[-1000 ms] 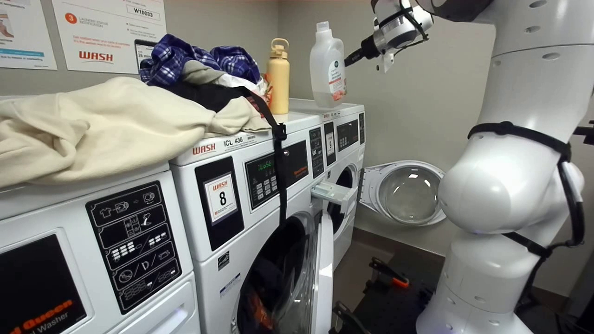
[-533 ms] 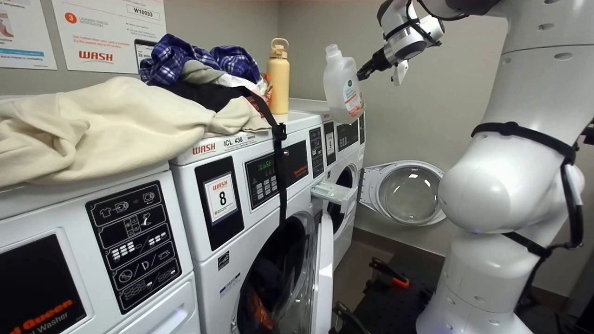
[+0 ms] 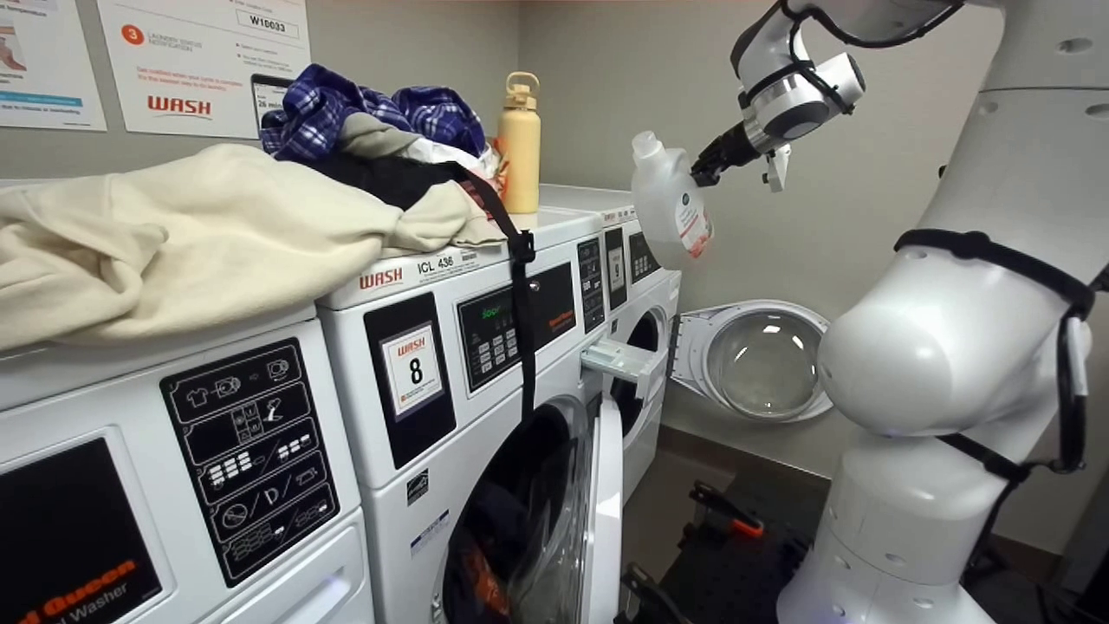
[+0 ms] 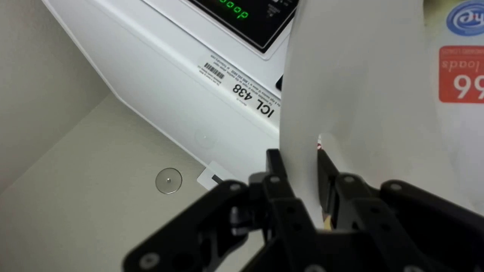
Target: Pour the detergent into the washing machine.
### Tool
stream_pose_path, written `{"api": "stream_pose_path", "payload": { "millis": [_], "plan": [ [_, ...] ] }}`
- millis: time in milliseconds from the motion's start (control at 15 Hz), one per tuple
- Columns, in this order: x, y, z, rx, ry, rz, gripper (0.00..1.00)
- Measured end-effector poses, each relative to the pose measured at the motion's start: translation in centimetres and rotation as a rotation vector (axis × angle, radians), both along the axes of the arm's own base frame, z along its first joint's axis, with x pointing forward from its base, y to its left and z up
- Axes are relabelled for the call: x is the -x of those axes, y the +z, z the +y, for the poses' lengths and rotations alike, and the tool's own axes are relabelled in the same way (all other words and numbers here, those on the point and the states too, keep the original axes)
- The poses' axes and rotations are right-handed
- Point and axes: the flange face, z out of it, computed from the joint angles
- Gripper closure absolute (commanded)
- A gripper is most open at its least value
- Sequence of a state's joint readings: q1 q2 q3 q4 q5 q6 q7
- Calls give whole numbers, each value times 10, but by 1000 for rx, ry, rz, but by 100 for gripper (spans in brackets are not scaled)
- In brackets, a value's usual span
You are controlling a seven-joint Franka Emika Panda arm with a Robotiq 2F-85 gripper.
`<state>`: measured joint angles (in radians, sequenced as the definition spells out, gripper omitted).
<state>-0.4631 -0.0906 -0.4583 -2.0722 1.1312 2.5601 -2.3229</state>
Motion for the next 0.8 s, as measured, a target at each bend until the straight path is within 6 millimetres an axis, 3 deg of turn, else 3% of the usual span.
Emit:
{"api": "stream_pose_path", "payload": {
  "millis": [467, 667, 800],
  "plan": [
    [17, -48, 10, 58, 45, 40, 89],
    [11, -52, 13, 80, 40, -2, 89],
    [-1, -36, 14, 101, 42, -19, 89]
  ]
}}
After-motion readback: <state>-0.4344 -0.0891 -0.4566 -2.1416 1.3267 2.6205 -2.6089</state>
